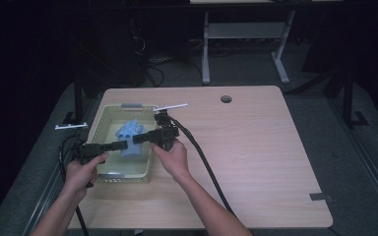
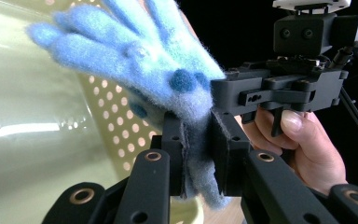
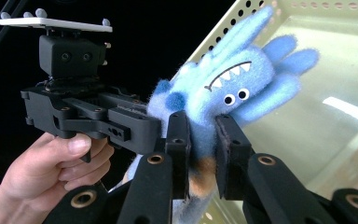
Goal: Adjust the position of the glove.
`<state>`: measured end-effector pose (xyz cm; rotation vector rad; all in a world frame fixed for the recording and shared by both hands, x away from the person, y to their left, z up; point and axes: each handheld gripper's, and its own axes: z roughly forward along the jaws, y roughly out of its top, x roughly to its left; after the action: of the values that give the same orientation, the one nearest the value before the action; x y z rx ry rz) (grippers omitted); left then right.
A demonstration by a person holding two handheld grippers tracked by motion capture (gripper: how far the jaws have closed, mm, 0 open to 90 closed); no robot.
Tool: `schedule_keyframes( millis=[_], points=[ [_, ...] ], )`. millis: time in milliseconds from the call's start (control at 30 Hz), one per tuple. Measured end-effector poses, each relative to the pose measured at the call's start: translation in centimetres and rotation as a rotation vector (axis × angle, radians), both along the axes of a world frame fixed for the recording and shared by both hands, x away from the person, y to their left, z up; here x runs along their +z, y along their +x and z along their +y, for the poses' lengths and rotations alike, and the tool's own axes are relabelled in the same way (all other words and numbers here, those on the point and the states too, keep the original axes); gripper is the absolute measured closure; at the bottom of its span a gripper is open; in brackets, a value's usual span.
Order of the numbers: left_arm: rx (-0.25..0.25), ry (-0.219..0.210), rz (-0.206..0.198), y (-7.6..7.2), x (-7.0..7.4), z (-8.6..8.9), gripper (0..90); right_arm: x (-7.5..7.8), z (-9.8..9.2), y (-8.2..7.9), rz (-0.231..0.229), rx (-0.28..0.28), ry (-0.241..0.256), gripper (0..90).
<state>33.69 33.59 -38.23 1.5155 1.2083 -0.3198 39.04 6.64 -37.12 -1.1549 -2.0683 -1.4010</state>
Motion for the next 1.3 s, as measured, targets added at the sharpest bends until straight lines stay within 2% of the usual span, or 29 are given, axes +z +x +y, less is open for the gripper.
schedule_keyframes(
  millis=[300,600,767,967,1100,1300],
  points=[
    [0.007,0.011,0.012,0.1,-0.6,1.6,76.5,-0.7,1.5,0.4,0.015,0.016,-0.008,76.6],
    [0.020,0.019,0.022,0.5,-0.9,2.4,77.0,-1.3,2.6,1.2,0.024,0.029,-0.014,75.9],
    [0.032,0.026,0.051,0.8,-1.2,2.5,77.1,-1.7,3.0,1.5,0.031,0.024,-0.029,75.3],
    [0.028,0.029,0.060,1.3,-1.7,2.8,78.4,-2.3,3.3,1.8,0.044,0.019,-0.033,75.3],
    [0.040,0.028,0.091,1.6,-1.9,2.9,79.6,-2.6,3.4,2.1,0.054,0.013,-0.031,75.3],
    [0.036,0.065,0.109,2.2,-2.5,2.8,79.8,-3.4,3.9,2.4,0.073,0.000,-0.046,77.9]
  ],
)
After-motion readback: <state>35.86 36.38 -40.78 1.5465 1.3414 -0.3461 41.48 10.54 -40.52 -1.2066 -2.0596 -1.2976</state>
